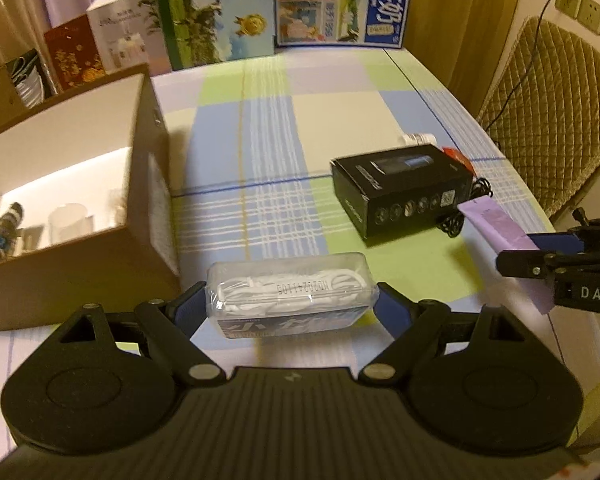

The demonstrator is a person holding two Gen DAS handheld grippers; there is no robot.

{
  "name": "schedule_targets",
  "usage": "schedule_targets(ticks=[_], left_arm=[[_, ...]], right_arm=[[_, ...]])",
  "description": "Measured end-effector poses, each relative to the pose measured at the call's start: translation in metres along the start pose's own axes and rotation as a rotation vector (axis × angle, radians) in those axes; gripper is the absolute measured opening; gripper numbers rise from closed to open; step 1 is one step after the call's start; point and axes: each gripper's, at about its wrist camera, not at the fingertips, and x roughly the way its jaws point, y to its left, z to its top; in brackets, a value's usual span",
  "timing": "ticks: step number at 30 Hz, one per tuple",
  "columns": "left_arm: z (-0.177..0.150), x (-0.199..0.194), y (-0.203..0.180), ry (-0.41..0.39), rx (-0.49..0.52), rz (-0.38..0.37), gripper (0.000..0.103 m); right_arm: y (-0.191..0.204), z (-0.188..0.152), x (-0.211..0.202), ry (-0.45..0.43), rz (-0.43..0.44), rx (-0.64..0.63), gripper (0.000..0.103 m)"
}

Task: Organize objects
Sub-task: 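Carry the earphone box and lavender tube into the cardboard box and open both grippers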

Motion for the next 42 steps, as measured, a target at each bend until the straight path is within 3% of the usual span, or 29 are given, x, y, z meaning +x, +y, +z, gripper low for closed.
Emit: schedule_targets(ticks=[12,24,29,42], left_arm=[[0.000,-0.063,0.073,-0.090,-0.090,0.035,0.085],[0.004,-0.096,0.171,-0.145,-0.187,0.139,0.085],[0.010,-0.095,0.212,-0.159,-0.217,0.177,0.085],[0.037,-0.055,0.298,-0.137,-0.258,0.227,0.085]], right_arm=[[0.095,0.043,0.003,-0.077,0.167,-0.119,0.031],[0.196,0.090,0.037,-0.116,0.307,-0.190,0.031],[0.227,0.111,0.063,-0.108,0.318,-0.191,0.031],[0.265,0.154,0.145,-0.040,0.218,-0.128,0.031]])
